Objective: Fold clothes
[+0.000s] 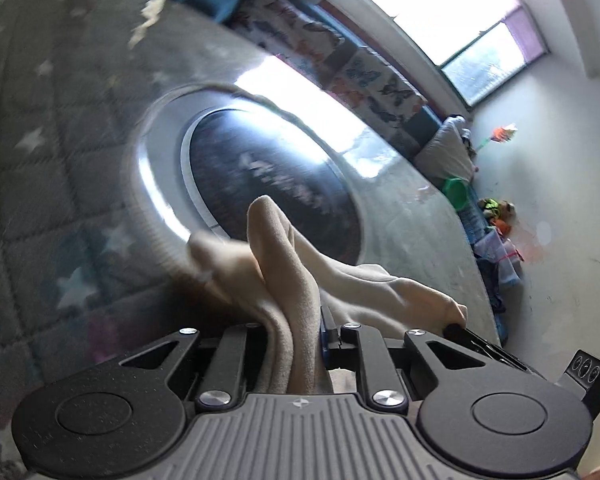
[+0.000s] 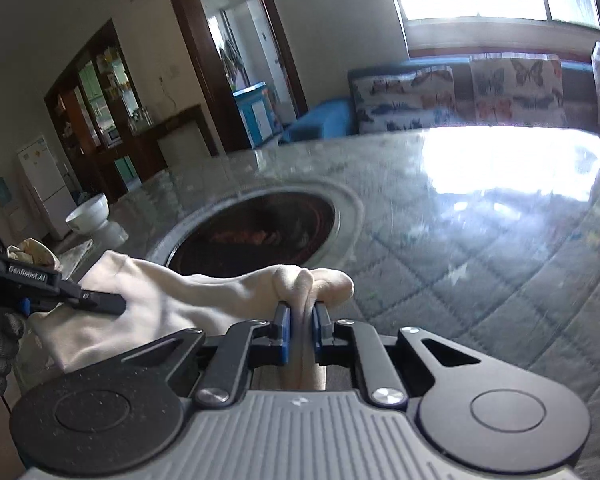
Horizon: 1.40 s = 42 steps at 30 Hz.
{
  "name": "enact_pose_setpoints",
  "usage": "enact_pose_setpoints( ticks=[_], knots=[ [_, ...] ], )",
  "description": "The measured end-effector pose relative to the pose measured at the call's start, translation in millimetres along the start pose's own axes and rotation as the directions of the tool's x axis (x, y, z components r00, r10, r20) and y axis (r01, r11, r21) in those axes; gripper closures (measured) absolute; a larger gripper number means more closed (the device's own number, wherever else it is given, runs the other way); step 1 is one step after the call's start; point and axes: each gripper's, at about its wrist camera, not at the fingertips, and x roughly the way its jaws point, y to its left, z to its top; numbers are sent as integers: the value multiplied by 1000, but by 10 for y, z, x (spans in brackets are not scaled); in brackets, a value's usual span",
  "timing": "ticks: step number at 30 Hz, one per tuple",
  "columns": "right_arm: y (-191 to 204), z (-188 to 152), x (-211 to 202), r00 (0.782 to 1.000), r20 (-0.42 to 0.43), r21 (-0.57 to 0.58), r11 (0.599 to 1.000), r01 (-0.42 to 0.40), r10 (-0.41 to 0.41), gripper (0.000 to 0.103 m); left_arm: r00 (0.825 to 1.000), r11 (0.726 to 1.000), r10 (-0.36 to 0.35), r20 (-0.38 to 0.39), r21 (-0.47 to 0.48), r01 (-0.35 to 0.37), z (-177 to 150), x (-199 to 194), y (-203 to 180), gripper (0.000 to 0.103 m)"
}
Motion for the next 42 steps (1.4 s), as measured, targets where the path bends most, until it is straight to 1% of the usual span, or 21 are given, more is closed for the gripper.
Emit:
enact_pose_setpoints(
  ticks=[3, 6, 10, 14, 16, 21, 24, 28, 34, 37, 40, 42],
  knots=[
    [-16, 81, -164, 999, 36, -14, 1000, 26, -26, 93, 1000, 999, -13, -3, 47, 13, 39, 70, -233, 86],
    [-105, 162, -349, 995, 69, -23, 997, 71, -69, 93, 999, 995, -35, -14, 90, 37, 86, 200, -485, 86],
    [-281, 275, -597, 984, 109, -27, 989, 147, -143, 93, 997, 988, -69, -33, 133, 73, 146, 464, -817, 86],
    [-540, 393, -825, 962, 139, -23, 970, 241, -235, 93, 994, 979, -93, -62, 174, 102, 163, 801, -1183, 86],
    [-668, 431, -906, 952, 146, -16, 962, 273, -268, 93, 991, 976, -106, -80, 183, 119, 172, 987, -1351, 86],
    [-1028, 504, -1054, 918, 151, 5, 929, 371, -367, 93, 984, 964, -126, -125, 219, 151, 165, 1437, -1747, 86],
    [-1220, 517, -1089, 901, 140, 24, 911, 412, -411, 93, 980, 957, -126, -152, 242, 161, 124, 1681, -1925, 86],
    [-1507, 423, -1080, 881, 111, 57, 888, 456, -460, 93, 974, 947, -119, -190, 272, 169, 43, 1979, -2093, 86],
    [-1901, 156, -966, 868, 37, 110, 866, 488, -495, 93, 965, 942, -84, -250, 295, 159, -83, 2257, -2154, 86],
    [-2033, 31, -885, 861, 2, 126, 854, 504, -508, 93, 964, 940, -61, -260, 310, 143, -108, 2292, -2123, 81],
    [-2120, -67, -820, 861, -28, 152, 850, 505, -507, 93, 968, 938, -42, -248, 324, 124, -92, 2272, -2092, 75],
    [-2135, -106, -802, 858, -42, 154, 845, 512, -512, 91, 971, 937, -30, -238, 332, 110, -69, 2249, -2080, 65]
  ],
)
